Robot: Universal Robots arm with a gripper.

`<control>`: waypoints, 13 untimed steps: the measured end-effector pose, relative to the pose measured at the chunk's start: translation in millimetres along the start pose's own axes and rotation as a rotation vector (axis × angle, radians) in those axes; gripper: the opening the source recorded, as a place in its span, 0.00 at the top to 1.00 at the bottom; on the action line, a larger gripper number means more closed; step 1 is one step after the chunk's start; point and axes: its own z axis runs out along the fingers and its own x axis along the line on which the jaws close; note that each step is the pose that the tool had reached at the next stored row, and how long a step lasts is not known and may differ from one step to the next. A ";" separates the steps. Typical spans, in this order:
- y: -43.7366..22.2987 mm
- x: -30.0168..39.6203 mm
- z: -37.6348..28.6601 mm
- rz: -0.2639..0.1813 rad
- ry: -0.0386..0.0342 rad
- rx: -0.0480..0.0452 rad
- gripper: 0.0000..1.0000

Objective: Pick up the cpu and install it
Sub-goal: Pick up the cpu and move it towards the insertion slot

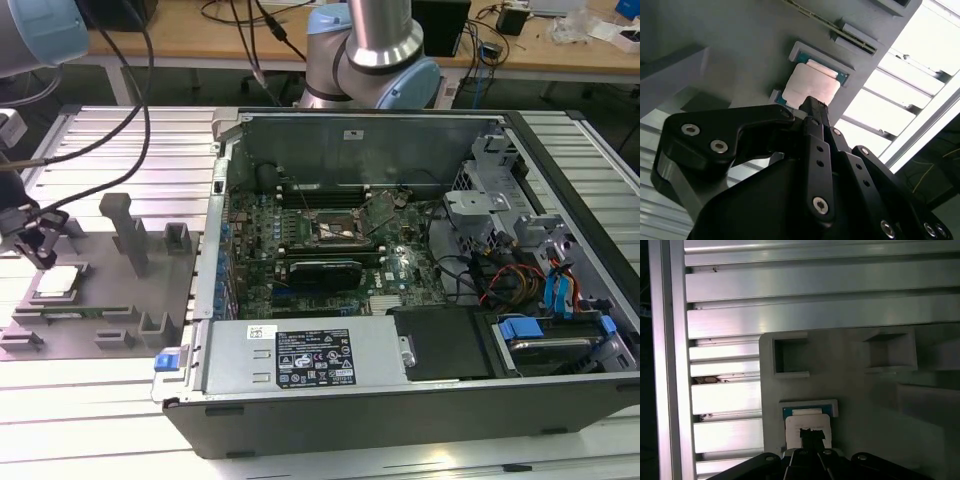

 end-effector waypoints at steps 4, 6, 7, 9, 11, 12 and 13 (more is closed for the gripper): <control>-1.7 0.1 4.8 0.000 0.0002 0.0001 0.89; -3.2 0.0 6.9 0.000 0.0000 0.0000 0.89; -4.2 -0.1 7.7 0.000 -0.0001 -0.0001 0.89; -6.6 -0.2 9.1 -0.001 0.0000 0.0000 0.89; -8.5 -0.8 12.2 -0.001 0.0001 0.0000 0.89; -8.7 -1.0 13.6 -0.001 0.0001 0.0000 0.89; -8.7 -1.1 14.6 -0.001 0.0000 0.0000 0.89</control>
